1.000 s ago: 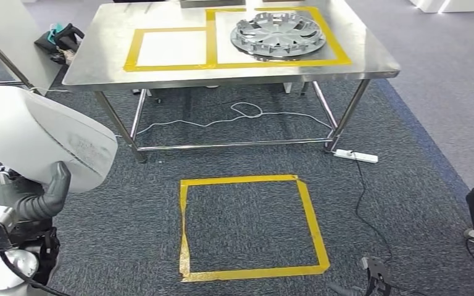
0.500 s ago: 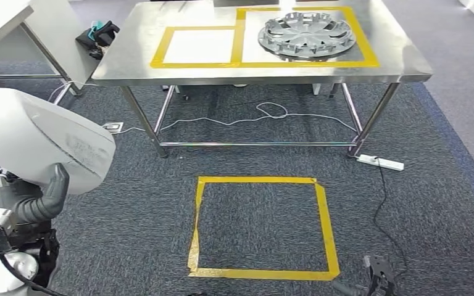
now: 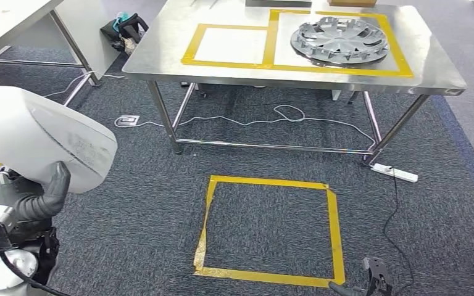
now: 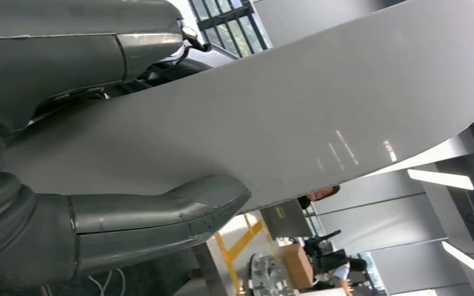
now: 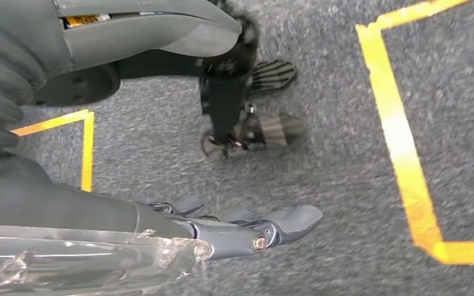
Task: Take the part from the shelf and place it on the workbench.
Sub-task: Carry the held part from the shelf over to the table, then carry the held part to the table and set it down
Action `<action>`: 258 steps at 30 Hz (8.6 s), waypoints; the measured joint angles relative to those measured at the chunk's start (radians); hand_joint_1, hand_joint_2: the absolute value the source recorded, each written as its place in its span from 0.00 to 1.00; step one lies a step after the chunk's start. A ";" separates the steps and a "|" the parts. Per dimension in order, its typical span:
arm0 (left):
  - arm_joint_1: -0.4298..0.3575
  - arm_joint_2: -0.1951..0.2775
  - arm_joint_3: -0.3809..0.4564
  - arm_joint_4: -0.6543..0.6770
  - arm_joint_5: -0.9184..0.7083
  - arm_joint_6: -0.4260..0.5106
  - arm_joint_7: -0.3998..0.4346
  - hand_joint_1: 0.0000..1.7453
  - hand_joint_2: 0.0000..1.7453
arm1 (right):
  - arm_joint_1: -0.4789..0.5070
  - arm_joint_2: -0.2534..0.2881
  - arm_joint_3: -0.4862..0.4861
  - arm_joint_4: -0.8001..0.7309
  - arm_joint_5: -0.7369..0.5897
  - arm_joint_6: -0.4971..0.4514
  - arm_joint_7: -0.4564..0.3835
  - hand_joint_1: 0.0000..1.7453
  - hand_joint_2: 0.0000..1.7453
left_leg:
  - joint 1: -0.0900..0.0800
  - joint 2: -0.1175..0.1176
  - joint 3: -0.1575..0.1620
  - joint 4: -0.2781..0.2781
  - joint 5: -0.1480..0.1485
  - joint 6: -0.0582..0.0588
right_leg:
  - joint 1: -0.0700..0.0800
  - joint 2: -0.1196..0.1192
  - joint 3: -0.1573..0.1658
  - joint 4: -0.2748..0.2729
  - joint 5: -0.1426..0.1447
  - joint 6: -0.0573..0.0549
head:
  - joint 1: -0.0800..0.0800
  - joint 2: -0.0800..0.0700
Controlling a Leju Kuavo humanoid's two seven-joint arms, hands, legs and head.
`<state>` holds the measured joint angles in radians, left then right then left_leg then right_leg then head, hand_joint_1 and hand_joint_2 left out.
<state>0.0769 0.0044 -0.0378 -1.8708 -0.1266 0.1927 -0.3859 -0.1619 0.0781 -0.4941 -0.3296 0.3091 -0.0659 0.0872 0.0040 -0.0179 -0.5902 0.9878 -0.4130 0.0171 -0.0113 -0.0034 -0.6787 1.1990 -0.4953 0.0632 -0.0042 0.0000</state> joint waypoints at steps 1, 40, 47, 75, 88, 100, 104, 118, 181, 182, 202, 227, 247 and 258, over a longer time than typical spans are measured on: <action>0.000 0.000 0.000 0.000 0.002 -0.008 -0.002 1.00 1.00 | -0.002 0.000 0.000 0.000 -0.002 0.000 0.000 0.00 1.00 | -0.001 -0.002 0.002 0.002 -0.003 -0.004 | 0.000 0.002 0.033 -0.069 0.031 -0.001 | 0.000 0.000; -0.001 0.019 -0.001 0.000 -0.045 -0.050 -0.019 1.00 1.00 | -0.008 0.000 0.019 -0.001 -0.016 -0.013 -0.005 0.00 1.00 | 0.008 0.002 -0.014 0.081 -0.070 -0.047 | -0.011 0.020 0.086 -0.165 0.048 -0.039 | -0.001 0.000; 0.002 0.018 -0.002 0.000 -0.048 -0.050 -0.020 1.00 1.00 | -0.005 0.000 0.019 -0.002 -0.017 -0.012 -0.005 0.00 1.00 | 0.004 0.007 -0.111 0.153 0.003 -0.032 | -0.006 0.017 0.116 -0.165 0.021 -0.043 | -0.005 0.000; 0.006 0.017 -0.002 0.000 -0.051 -0.050 -0.020 1.00 1.00 | -0.004 0.000 0.026 -0.003 -0.017 -0.012 -0.005 0.00 1.00 | 0.005 0.006 -0.153 0.294 -0.115 -0.051 | -0.004 0.013 0.103 -0.177 0.040 -0.050 | -0.009 0.000; 0.007 0.018 0.000 -0.001 -0.051 -0.056 -0.020 1.00 1.00 | -0.007 0.001 0.041 -0.004 -0.009 -0.023 -0.008 0.00 1.00 | 0.003 0.011 -0.021 0.016 -0.003 0.007 | -0.002 0.009 0.011 0.049 -0.101 0.002 | 0.002 0.000; 0.008 0.017 0.000 -0.001 -0.051 -0.058 -0.020 1.00 1.00 | -0.002 0.002 0.044 -0.005 -0.010 -0.031 -0.016 0.00 1.00 | -0.003 0.005 0.034 0.041 -0.080 -0.032 | -0.001 0.013 0.064 -0.169 0.066 -0.039 | -0.004 0.000; 0.010 0.016 -0.001 -0.002 -0.051 -0.057 -0.020 1.00 1.00 | -0.003 0.002 0.045 -0.006 -0.010 -0.033 -0.017 0.00 1.00 | 0.001 0.007 -0.105 0.269 -0.154 -0.046 | -0.003 0.013 0.084 -0.172 0.048 -0.052 | -0.008 0.000; 0.012 0.009 0.000 -0.002 -0.045 -0.057 -0.016 1.00 1.00 | -0.003 0.004 0.049 -0.006 -0.014 -0.039 -0.020 0.00 1.00 | -0.005 0.004 -0.025 0.005 0.015 -0.023 | 0.004 0.014 0.139 -0.201 0.010 -0.035 | -0.005 0.000; 0.011 0.002 0.000 -0.004 -0.062 -0.073 -0.027 1.00 1.00 | -0.005 0.008 0.055 -0.008 -0.018 -0.040 -0.018 0.00 1.00 | -0.010 0.029 0.010 -0.004 -0.011 -0.011 | 0.004 0.006 0.079 -0.178 0.056 -0.021 | 0.006 0.000; 0.011 0.004 0.000 -0.004 -0.066 -0.076 -0.030 1.00 1.00 | -0.005 0.008 0.056 -0.008 -0.018 -0.039 -0.018 0.00 1.00 | -0.010 0.029 0.010 -0.003 -0.012 -0.015 | 0.004 0.006 0.078 -0.178 0.057 -0.021 | 0.006 0.000; 0.011 0.020 0.001 -0.006 -0.083 -0.090 -0.051 1.00 1.00 | -0.001 0.015 0.064 -0.008 -0.024 -0.038 -0.020 0.00 1.00 | 0.005 0.034 0.031 0.004 -0.038 -0.037 | -0.017 0.008 0.070 -0.166 0.052 0.004 | 0.012 0.000; 0.014 0.023 0.002 -0.009 -0.087 -0.096 -0.056 1.00 1.00 | 0.002 0.016 0.070 -0.008 -0.026 -0.039 -0.022 0.00 1.00 | -0.004 0.019 0.003 0.021 -0.037 0.010 | -0.002 0.012 -0.043 0.079 -0.060 0.003 | 0.013 0.000; -0.076 -0.008 -0.047 0.019 -0.088 -0.126 -0.059 1.00 1.00 | -0.021 0.034 0.066 -0.008 -0.078 -0.101 -0.041 0.00 1.00 | 0.008 0.017 -0.037 0.033 0.016 -0.048 | -0.013 0.024 0.143 -0.186 -0.003 -0.015 | -0.005 0.000; -0.172 -0.038 -0.136 0.100 -0.082 -0.135 -0.047 1.00 1.00 | -0.040 0.049 0.046 -0.007 -0.148 -0.147 -0.011 0.00 1.00 | 0.007 0.016 0.032 -0.009 -0.030 0.001 | -0.012 0.011 -0.024 0.042 -0.040 0.016 | -0.004 0.000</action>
<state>-0.0954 -0.0341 -0.1742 -1.7703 -0.2085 0.0572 -0.4333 -0.2024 0.1273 -0.4483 -0.3368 0.1611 -0.2127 0.0758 0.0107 -0.0019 -0.5584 0.9785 -0.4433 0.0178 -0.0232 0.0073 -0.7027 1.2415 -0.5348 0.0793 -0.0082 0.0004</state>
